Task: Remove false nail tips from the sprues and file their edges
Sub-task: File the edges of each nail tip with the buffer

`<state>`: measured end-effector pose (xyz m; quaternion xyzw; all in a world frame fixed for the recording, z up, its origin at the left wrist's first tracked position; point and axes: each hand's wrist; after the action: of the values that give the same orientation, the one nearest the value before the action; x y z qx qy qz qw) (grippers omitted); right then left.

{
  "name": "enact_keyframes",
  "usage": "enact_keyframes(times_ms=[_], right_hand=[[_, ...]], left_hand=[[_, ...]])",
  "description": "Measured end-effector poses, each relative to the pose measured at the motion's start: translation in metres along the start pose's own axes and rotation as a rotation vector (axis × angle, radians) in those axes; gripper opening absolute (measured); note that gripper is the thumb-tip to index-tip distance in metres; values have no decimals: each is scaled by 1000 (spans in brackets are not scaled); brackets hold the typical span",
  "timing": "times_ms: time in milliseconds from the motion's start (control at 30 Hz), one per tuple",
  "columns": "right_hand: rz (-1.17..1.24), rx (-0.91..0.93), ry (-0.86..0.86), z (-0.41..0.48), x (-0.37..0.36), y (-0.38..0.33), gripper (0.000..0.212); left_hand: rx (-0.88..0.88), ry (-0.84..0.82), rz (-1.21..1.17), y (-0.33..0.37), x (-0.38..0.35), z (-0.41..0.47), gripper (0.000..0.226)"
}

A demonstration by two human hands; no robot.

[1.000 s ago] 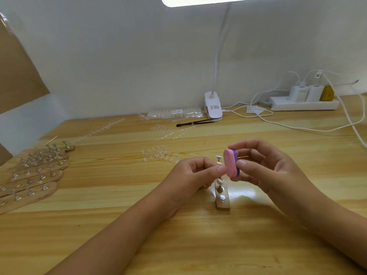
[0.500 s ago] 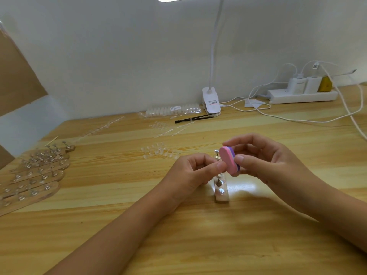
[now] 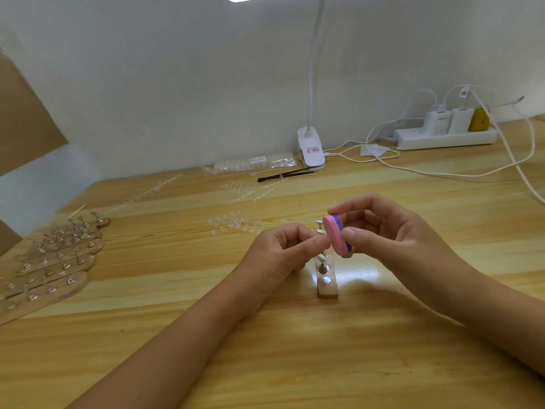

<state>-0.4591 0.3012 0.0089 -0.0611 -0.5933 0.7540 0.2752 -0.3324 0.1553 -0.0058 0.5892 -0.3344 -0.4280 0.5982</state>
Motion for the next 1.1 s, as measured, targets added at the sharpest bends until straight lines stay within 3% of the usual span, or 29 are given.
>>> enact_keyframes(times_ms=[600,967,1100], right_hand=[[-50,26,-16,-1,0,0,28],[-89,20,2,-1,3,-1,29],[-119,7,-47,-3,3,2,25]], left_hand=[[37,49,-124,-2,3,4,21],[17,8,-12,-2,1,1,24],[42,77,-135,-2,4,4,19]])
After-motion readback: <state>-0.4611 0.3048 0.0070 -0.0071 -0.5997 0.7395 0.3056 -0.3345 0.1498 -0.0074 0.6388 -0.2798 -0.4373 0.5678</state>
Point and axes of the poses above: each hand's wrist, its own z-axis towards the middle knuckle, its own x-axis out of the back of the hand, y = z × x, and after that the axes turned 13 degrees about -z, right-handed
